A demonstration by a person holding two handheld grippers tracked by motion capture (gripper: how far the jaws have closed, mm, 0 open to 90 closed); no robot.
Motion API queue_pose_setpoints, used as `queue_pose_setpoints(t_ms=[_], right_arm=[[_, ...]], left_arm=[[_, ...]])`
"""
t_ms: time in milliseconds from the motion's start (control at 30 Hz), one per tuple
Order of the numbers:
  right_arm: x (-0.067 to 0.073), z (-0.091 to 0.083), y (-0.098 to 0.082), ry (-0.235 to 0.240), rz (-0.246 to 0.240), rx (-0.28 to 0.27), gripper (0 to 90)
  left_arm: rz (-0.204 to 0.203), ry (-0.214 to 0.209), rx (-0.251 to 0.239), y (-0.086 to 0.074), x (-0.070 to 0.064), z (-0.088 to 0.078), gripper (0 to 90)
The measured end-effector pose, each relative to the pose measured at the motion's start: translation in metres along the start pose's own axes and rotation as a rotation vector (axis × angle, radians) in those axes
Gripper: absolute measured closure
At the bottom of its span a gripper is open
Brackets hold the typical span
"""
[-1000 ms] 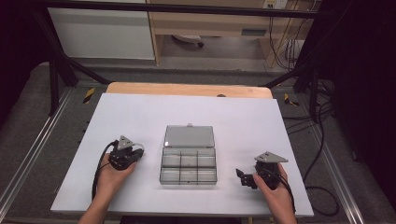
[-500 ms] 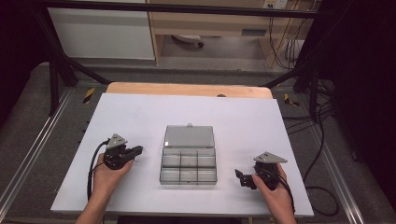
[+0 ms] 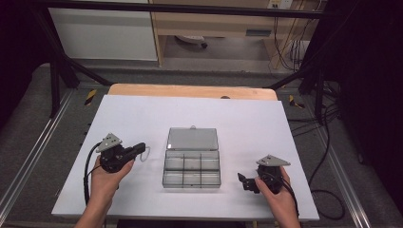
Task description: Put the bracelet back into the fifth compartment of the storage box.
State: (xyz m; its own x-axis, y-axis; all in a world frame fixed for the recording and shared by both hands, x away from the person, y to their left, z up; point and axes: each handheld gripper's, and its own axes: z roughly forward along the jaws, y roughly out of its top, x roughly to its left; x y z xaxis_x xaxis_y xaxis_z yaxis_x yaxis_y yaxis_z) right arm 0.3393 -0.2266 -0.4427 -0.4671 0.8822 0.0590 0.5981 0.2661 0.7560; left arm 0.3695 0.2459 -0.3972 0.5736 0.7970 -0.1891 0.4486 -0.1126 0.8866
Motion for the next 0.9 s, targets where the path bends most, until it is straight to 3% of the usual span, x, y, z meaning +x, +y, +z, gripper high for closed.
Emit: queue_pose_setpoints(t_ms=[200, 400, 733, 900], right_arm=[[-0.001, 0.001, 0.000, 0.005, -0.007, 0.002, 5.3], [0.000, 0.001, 0.000, 0.010, -0.010, 0.004, 5.4], [0.000, 0.001, 0.000, 0.013, -0.008, 0.004, 5.3], [-0.001, 0.001, 0.000, 0.012, -0.008, 0.006, 5.4]], left_arm=[[0.018, -0.017, -0.029, 0.007, -0.013, -0.005, 87.6], [0.065, -0.074, -0.050, 0.018, -0.042, -0.005, 87.6], [0.114, -0.153, -0.046, 0.023, -0.074, 0.002, 87.6], [0.128, -0.173, -0.028, 0.021, -0.082, 0.007, 87.6]])
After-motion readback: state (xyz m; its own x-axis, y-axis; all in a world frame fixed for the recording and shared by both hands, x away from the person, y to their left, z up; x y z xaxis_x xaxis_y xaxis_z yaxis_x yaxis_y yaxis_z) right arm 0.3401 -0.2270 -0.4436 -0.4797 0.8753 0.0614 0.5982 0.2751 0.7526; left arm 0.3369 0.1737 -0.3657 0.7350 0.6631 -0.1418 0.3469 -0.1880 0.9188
